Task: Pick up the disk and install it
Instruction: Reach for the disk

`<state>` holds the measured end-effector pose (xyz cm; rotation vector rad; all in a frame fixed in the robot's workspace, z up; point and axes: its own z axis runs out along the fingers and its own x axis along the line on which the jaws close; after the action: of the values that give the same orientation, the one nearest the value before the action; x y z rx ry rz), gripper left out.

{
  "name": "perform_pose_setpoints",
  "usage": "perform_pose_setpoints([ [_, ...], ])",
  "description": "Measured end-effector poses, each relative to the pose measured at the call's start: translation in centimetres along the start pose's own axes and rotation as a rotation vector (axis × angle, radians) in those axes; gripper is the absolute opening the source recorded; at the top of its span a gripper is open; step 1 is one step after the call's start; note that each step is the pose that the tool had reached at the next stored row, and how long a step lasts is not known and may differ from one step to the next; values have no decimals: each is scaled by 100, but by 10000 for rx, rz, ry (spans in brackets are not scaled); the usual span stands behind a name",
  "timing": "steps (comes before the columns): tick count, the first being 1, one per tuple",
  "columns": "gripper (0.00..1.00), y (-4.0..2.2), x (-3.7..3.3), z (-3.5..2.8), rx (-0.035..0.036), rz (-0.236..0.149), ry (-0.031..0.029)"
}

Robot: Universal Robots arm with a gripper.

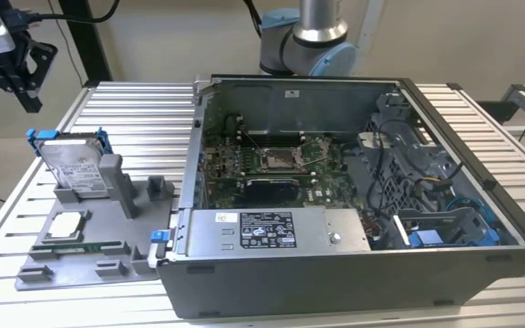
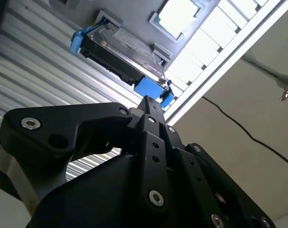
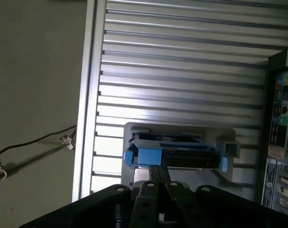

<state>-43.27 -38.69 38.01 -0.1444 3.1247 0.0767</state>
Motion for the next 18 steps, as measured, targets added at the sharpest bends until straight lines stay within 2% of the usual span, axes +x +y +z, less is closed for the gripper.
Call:
perform_pose_setpoints([
  [15,0,2,19,0,-2,-26,2],
  [18,0,1,19,-1,-4,-192,11],
])
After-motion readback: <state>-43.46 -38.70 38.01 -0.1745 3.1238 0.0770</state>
